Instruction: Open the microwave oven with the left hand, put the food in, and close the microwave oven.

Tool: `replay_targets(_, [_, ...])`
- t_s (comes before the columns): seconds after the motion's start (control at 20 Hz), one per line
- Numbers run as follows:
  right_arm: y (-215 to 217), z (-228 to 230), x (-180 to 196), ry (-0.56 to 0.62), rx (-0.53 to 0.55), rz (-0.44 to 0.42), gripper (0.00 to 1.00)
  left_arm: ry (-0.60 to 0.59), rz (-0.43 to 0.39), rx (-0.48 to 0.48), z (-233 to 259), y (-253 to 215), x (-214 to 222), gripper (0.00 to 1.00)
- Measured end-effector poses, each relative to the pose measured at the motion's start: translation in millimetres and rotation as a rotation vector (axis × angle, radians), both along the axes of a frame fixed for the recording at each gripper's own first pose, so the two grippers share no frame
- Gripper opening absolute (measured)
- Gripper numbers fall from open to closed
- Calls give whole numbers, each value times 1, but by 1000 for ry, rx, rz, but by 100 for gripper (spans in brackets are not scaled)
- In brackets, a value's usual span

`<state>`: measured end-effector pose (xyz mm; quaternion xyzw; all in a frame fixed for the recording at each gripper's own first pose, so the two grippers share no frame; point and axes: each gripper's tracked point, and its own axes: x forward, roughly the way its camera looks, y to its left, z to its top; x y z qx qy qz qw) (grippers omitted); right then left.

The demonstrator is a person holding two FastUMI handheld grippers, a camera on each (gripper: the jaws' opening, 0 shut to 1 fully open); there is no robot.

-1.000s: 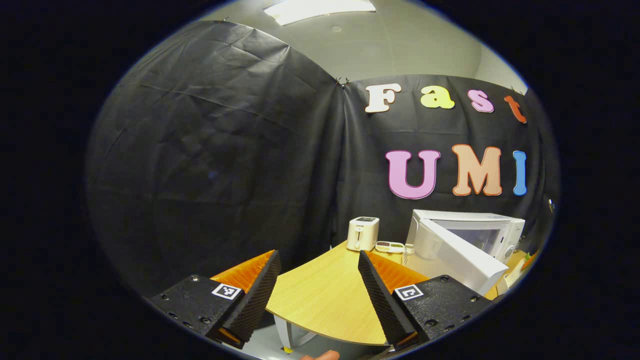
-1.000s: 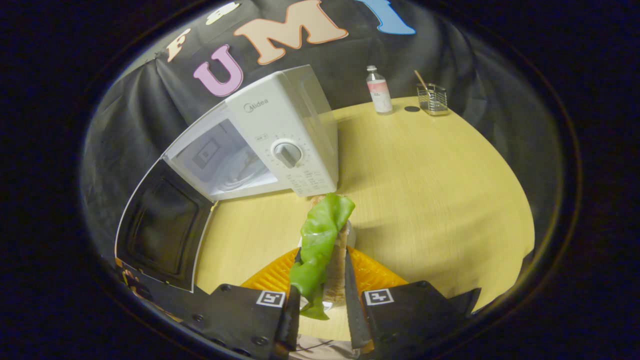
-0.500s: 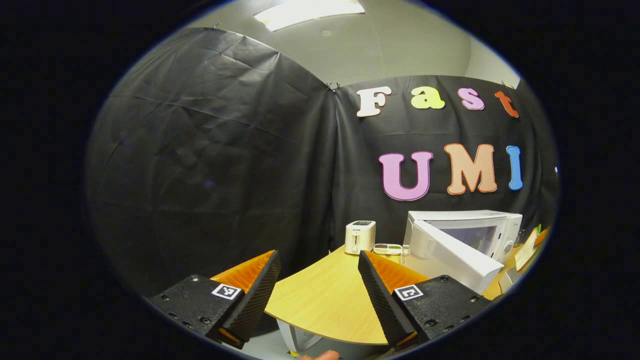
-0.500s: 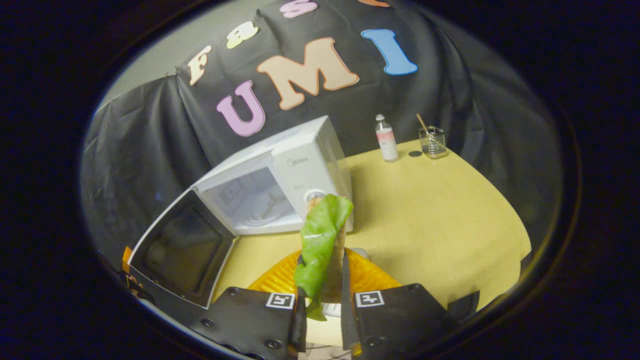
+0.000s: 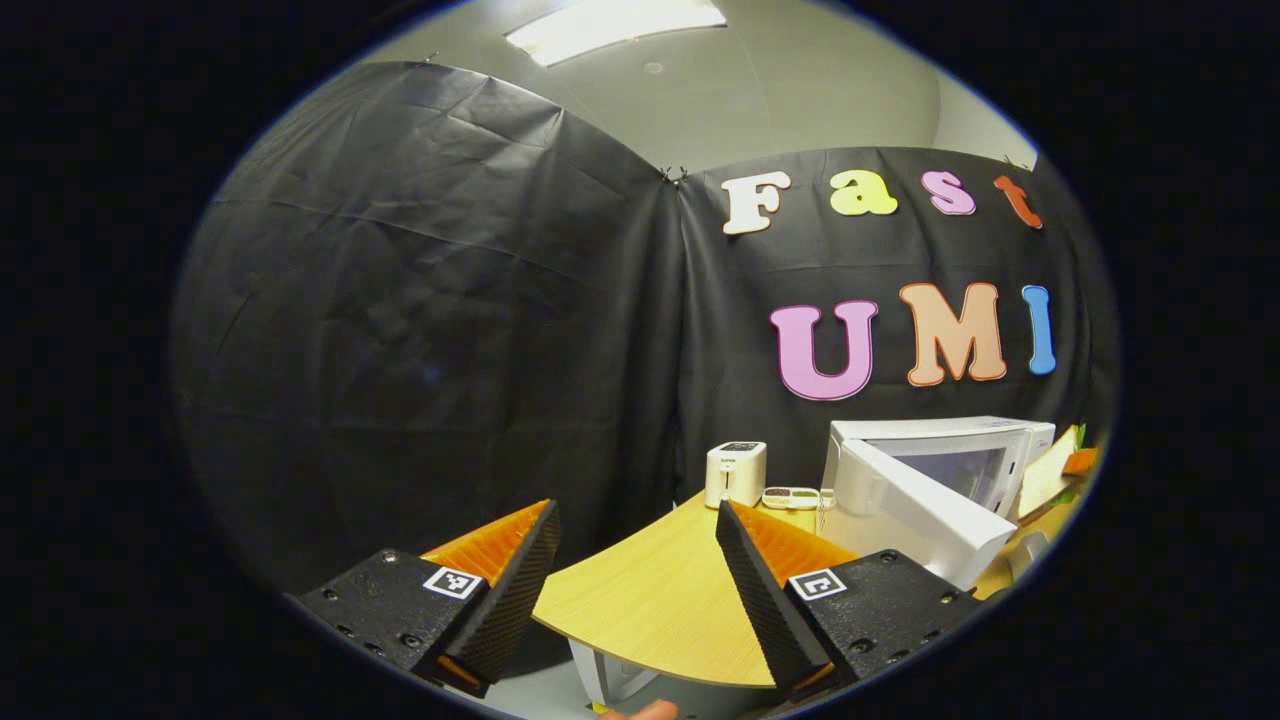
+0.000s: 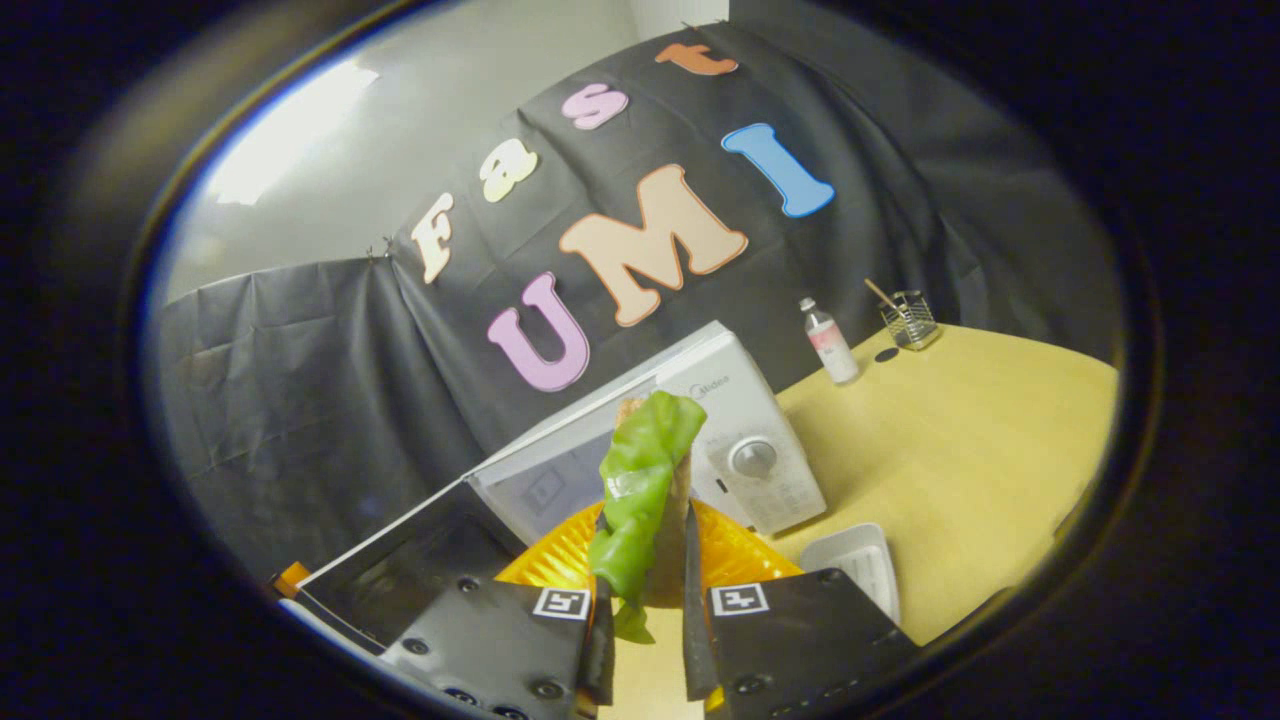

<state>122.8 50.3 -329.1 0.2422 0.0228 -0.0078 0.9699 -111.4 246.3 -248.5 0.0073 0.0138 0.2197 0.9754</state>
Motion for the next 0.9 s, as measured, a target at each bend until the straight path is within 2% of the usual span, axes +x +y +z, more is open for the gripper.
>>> replay_targets(0.05, [7, -2, 7, -22, 5, -20, 29, -6, 1, 6, 2, 1, -2, 96])
replay_targets(0.1, [15, -3, 13, -39, 6, -35, 29, -9, 0, 10, 3, 0, -1, 92])
replay_targets(0.15, [22, -5, 21, -53, 10, -45, 29, -10, -2, 13, 3, 0, 0, 96])
replay_targets(0.2, [31, -7, 27, -64, 16, -48, 29, -9, 1, 15, 2, 1, 0, 95])
replay_targets(0.25, [40, -8, 34, -71, 24, -45, 37, -7, 5, 16, 1, 2, -1, 92])
replay_targets(0.3, [50, -9, 38, -77, 29, -38, 22, -6, 11, 17, 1, 4, -1, 95])
replay_targets(0.35, [59, -9, 45, -85, 24, -27, 31, -5, 14, 17, 0, 4, -1, 95])
replay_targets(0.4, [67, -12, 52, -89, 15, -19, 24, -3, 15, 16, 0, 4, -1, 95])
replay_targets(0.45, [74, -15, 60, -81, 7, -12, 31, -3, 11, 14, -1, 2, 0, 95])
replay_targets(0.55, [90, -25, 76, -54, 12, 14, 31, -3, 6, 14, -3, 2, 2, 92])
replay_targets(0.6, [96, -33, 84, -34, 18, 26, 31, -1, 8, 13, -3, 3, 2, 95])
replay_targets(0.65, [101, -39, 91, -14, 30, 34, 31, 1, 11, 13, -4, 3, 3, 92])
replay_targets(0.7, [107, -44, 98, 2, 39, 44, 31, 4, 12, 14, -5, 3, 4, 95])
replay_targets(0.9, [119, -68, 131, 67, 39, 63, 31, 12, 12, 12, -8, 4, 5, 95])
